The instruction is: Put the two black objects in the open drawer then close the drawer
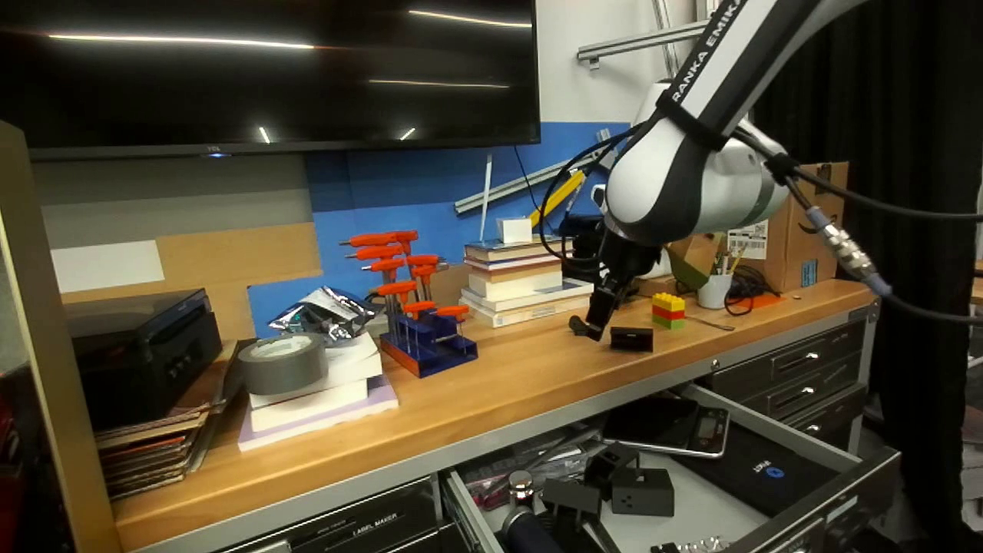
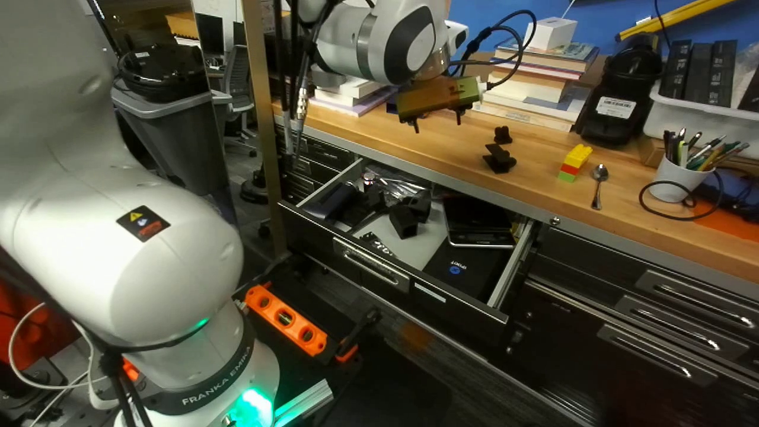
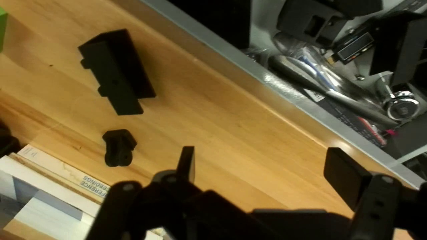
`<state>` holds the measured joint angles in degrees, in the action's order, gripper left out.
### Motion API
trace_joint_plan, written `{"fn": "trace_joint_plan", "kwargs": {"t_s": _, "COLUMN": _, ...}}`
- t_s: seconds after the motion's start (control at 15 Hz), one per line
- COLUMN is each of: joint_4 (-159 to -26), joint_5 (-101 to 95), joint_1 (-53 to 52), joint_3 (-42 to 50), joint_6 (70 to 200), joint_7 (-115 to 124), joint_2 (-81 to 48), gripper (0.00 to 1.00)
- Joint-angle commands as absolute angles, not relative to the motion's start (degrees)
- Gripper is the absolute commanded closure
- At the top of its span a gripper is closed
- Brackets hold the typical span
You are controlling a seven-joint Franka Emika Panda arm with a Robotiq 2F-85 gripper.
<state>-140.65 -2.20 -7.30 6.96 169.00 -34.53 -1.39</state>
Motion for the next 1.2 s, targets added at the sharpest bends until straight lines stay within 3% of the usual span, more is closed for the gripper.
{"fn": "trace_joint_plan", "kwargs": {"t_s": 0.0, "joint_4": -131.82, "joint_5": -1.47, "joint_1": -5.92, "joint_3": 7.62, "joint_6": 171.46, "joint_7": -39.06, "joint_2": -8.84, "gripper": 0.00}}
{"fn": "trace_joint_plan", "kwargs": {"t_s": 0.6, "joint_4": -119.91, "joint_5": -0.54, "joint_1": 3.60, "joint_3": 6.36, "joint_6": 172.44, "joint_7": -45.31, "joint_2": -21.54, "gripper": 0.00}}
{"fn": "trace_joint_plan", "kwargs": {"t_s": 1.13, "joint_4": -115.45, "joint_5": -5.82, "joint_1": 9.86, "joint_3": 1.93, "joint_6": 165.87, "joint_7": -43.86, "joint_2": -24.32, "gripper": 0.00}}
